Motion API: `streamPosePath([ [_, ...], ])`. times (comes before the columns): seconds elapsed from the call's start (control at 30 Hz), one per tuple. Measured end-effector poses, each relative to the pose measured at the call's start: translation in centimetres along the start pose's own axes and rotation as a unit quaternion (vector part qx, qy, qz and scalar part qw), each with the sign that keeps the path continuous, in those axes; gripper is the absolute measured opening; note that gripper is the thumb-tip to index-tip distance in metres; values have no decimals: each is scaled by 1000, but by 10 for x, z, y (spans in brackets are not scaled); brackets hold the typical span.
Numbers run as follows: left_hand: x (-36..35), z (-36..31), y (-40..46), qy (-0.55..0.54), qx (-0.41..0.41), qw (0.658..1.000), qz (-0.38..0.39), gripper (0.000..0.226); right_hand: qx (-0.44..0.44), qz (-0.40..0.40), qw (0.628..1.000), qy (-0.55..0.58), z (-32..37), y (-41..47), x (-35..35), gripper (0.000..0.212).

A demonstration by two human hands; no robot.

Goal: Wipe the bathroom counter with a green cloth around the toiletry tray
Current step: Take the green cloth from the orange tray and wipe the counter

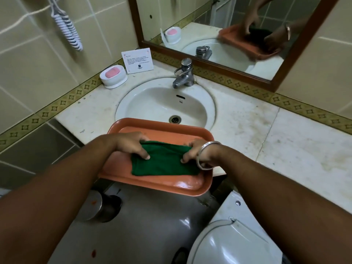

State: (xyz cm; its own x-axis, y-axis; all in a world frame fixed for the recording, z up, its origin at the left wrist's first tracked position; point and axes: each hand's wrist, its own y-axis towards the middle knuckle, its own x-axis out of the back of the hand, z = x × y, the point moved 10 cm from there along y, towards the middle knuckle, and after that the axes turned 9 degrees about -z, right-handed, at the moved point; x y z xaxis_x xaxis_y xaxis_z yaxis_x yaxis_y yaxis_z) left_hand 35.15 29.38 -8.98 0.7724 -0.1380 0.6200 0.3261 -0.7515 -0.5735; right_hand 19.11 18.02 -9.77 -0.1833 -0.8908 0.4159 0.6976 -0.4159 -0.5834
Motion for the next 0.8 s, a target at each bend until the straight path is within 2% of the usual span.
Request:
streamPosePath([
  [0.07,19,-11,-9,-132,-6,991,-24,27,21,-30,980,197,0,-13,20,30],
  [0.13,26,-25,-13,-306,-11,952,-24,40,31,-36,932,359,-8,-27,38,32],
  [0.2,18,-50,-8,-427,-18,904,-24,42,16,-51,892,449,-28,-44,54,20],
  [0.23,8,-66,-1,-447,-15,894,-36,40,5,-62,875,479,-42,-53,62,16],
  [0.33,-38,-115,25,-419,3,904,-84,33,-23,-127,846,518,-99,-78,89,15],
  [0.53,-156,-257,80,-329,-33,941,-75,21,-91,-321,768,547,-256,-160,183,15],
  [0.6,-189,-311,93,-340,-46,937,-63,18,-107,-381,725,564,-302,-192,213,15],
  [0.7,-225,-383,106,-429,-69,900,-37,25,-101,-464,621,623,-358,-240,247,14],
  [0.73,-229,-396,108,-436,-82,895,-48,27,-97,-487,598,629,-374,-253,254,13],
  [0.77,-226,-401,108,-394,-109,908,-88,28,-104,-509,598,610,-387,-265,258,11],
  [0.8,-219,-403,105,-306,-150,929,-140,30,-129,-532,630,551,-399,-276,261,11],
])
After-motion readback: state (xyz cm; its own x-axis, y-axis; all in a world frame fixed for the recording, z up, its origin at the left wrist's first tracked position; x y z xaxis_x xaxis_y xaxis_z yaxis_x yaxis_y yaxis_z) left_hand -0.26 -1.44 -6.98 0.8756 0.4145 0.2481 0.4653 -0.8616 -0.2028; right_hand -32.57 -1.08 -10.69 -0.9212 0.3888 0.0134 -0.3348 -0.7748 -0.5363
